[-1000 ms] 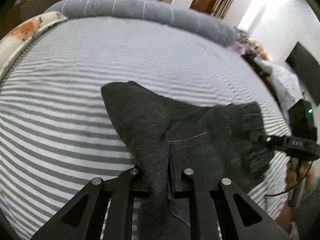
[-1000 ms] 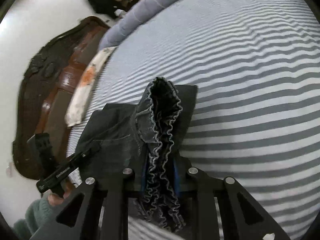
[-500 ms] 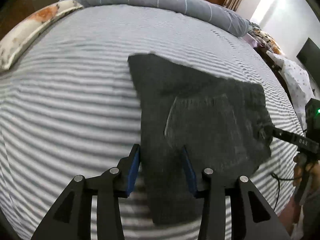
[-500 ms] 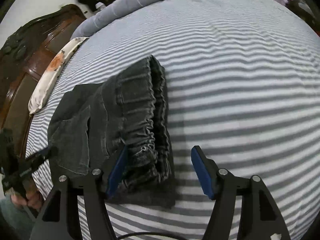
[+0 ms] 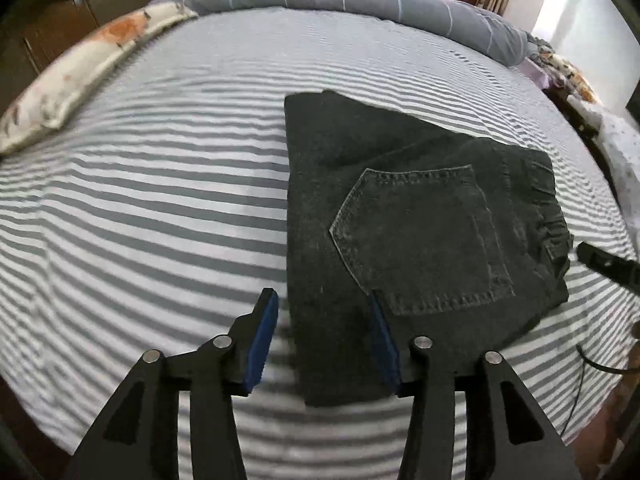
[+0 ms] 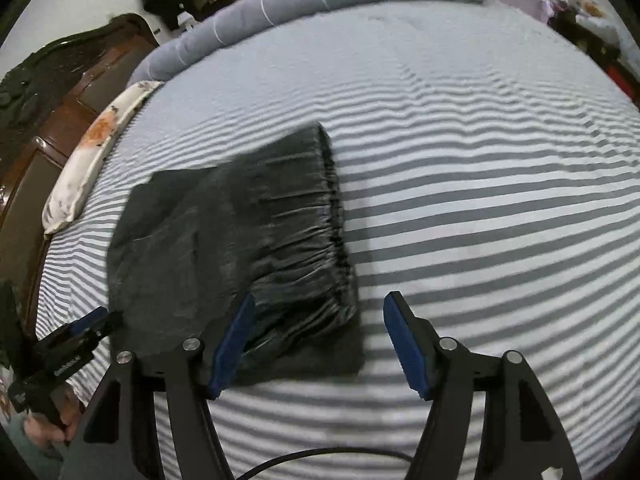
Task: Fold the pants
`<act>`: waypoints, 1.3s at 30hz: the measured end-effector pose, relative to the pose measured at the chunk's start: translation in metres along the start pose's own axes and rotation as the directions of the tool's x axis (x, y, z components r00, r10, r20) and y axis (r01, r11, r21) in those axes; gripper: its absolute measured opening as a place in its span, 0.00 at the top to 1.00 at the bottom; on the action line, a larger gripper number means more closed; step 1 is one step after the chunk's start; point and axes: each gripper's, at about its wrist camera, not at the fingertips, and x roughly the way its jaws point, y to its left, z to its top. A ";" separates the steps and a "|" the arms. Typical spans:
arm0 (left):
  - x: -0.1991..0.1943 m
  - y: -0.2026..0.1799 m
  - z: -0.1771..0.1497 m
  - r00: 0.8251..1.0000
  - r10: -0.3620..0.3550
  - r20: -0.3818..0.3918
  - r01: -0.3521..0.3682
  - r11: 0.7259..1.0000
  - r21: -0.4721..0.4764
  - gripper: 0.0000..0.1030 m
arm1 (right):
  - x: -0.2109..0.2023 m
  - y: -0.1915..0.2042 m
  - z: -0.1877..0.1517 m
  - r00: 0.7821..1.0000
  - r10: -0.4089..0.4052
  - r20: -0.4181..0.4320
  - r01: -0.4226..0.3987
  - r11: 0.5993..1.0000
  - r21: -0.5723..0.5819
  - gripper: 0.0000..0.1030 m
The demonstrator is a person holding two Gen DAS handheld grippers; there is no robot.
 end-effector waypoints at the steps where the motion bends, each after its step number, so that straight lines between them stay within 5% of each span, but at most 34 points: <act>1: -0.008 -0.004 -0.003 1.000 0.009 0.010 -0.009 1.000 0.007 0.50 | -0.009 0.006 -0.005 1.000 0.011 0.015 -0.010 1.000 -0.005 0.38; 8: -0.068 -0.021 -0.029 0.995 0.042 0.085 -0.042 0.999 -0.006 0.36 | -0.064 0.037 -0.038 0.995 0.008 0.103 -0.006 1.000 -0.025 0.29; 18: -0.136 -0.026 -0.060 0.983 0.060 0.172 -0.057 0.998 -0.019 0.16 | -0.126 0.077 -0.074 0.976 -0.036 0.213 0.053 0.996 -0.072 0.03; 39: -0.171 -0.030 -0.111 0.976 0.121 0.183 -0.111 0.992 -0.065 0.10 | -0.157 0.103 -0.136 0.956 -0.124 0.267 0.169 0.974 -0.152 0.01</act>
